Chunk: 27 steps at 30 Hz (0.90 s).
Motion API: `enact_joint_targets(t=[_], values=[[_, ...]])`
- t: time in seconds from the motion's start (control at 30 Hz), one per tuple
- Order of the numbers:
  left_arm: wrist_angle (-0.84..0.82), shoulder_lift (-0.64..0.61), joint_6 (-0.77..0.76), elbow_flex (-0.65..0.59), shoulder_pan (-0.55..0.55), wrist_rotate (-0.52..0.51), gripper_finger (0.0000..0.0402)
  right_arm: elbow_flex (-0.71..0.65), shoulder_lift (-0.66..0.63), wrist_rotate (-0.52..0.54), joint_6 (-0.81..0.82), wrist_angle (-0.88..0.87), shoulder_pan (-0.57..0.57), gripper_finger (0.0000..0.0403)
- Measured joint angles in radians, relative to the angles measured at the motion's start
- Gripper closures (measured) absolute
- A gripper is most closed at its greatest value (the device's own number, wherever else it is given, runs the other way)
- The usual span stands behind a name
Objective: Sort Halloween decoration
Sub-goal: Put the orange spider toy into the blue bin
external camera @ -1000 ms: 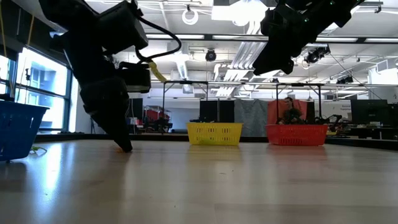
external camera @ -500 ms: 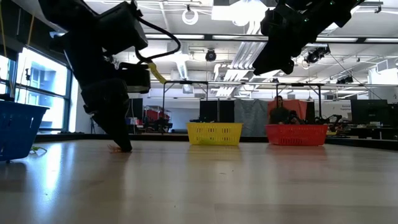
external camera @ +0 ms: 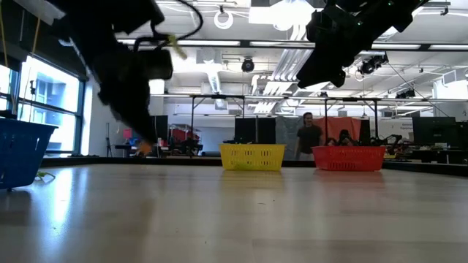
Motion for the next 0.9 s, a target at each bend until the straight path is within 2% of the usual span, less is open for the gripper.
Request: enact_joint_targets(t=[0.23,0.5,0.7,0.9], values=[[-0.223,-0.092,-0.049,0.198,-0.042,-0.010,0.0401,0.000,0.000,0.000,0.015,-0.005,0.000,0.0277],[-0.402,-0.105,-0.270,0.457,-0.215,-0.026,0.0401,0.000,0.000,0.000,0.049,-0.003,0.000,0.0277],[-0.428,-0.095,-0.476,0.507,-0.394,-0.085,0.0402,0.000,0.000,0.002,0.053,0.000,0.000,0.0277],[-0.542,-0.089,-0.799,0.506,-0.564,-0.126,0.0401,0.000,0.000,0.009,0.077,0.006,0.000,0.0277]])
